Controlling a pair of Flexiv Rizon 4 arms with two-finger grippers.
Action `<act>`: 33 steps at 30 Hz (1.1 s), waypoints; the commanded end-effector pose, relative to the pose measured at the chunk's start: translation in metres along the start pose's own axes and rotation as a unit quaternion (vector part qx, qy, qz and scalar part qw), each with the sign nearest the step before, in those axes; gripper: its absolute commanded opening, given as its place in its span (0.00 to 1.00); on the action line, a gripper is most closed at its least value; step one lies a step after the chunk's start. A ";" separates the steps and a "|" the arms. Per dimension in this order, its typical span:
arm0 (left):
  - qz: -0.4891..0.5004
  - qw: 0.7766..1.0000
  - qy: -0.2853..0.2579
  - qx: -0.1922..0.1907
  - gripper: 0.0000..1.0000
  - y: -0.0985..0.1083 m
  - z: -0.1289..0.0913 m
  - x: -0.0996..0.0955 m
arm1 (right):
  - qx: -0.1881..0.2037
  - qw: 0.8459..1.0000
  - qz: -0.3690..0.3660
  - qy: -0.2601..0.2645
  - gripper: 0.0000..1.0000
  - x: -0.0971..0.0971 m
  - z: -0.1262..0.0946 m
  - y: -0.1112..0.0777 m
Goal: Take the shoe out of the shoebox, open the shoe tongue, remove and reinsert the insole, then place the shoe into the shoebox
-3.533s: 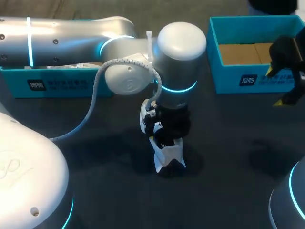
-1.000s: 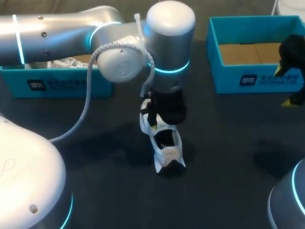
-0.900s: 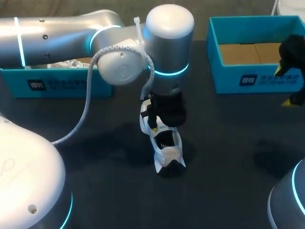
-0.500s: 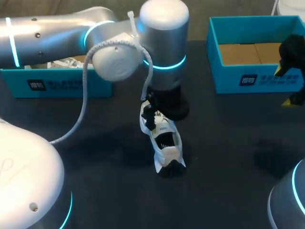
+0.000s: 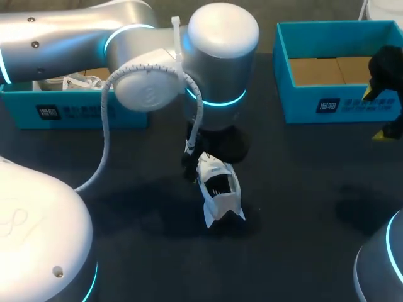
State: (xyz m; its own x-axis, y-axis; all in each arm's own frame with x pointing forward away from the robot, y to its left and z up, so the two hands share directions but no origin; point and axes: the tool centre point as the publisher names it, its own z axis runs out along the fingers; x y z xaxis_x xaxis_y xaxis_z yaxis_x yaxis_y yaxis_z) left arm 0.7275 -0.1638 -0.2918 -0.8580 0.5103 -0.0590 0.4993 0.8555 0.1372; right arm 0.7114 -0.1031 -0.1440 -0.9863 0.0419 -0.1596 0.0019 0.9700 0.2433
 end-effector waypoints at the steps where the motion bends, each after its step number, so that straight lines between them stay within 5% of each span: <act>1: 0.000 1.000 0.002 -0.002 1.00 -0.001 0.001 -0.002 | 0.001 1.000 0.000 0.002 1.00 -0.002 0.001 0.001; 29: 0.000 1.000 0.002 -0.002 1.00 -0.001 0.001 -0.002 | 0.001 1.000 0.000 0.002 1.00 -0.002 0.001 0.001; 33: -0.117 0.993 -0.004 0.020 1.00 0.005 -0.002 -0.006 | 0.001 1.000 0.000 0.002 1.00 -0.002 0.001 0.001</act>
State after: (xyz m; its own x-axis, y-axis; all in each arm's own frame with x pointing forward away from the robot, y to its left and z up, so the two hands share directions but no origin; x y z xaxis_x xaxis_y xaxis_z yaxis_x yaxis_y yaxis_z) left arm 0.7297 -0.1688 -0.2903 -0.9015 0.4281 -0.0631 0.4198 0.9006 0.1124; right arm 0.7114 -0.1031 -0.1440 -0.9863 0.0419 -0.1596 0.0018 0.9699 0.2435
